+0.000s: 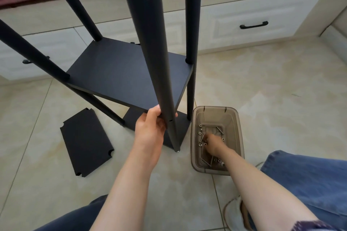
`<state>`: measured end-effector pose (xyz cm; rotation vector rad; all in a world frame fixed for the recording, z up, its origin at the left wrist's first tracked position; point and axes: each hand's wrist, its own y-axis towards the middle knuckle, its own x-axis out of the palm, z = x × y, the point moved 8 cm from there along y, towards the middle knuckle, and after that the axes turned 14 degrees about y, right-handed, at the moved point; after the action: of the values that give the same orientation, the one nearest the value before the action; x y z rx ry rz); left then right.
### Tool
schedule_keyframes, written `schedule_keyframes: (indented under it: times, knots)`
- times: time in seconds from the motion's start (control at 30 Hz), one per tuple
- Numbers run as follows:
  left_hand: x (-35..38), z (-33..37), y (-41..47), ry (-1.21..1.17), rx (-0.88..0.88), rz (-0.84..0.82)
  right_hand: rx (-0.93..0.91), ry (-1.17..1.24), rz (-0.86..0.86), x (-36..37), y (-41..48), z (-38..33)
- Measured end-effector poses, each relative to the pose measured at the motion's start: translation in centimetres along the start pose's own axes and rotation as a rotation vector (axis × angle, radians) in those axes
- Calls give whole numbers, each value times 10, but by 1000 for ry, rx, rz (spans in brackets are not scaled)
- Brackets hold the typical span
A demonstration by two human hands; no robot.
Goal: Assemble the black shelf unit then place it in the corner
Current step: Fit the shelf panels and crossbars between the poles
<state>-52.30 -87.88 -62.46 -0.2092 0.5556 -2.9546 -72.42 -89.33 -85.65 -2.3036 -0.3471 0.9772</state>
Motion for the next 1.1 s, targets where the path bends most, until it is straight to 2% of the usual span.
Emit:
schedule_keyframes:
  times: [0.33, 0.8, 0.97, 1.1]
  knots:
    - [1, 6, -1, -13, 18, 39, 43, -77, 31, 6, 3, 17]
    - [-2, 0, 0, 30, 3, 60, -79, -69, 184, -15, 1, 6]
    - [-3, -3, 2, 18, -5, 50, -82, -108, 121, -12, 6, 2]
    - [-3, -6, 4, 25, -17, 45, -54, -130, 142, -16, 7, 5]
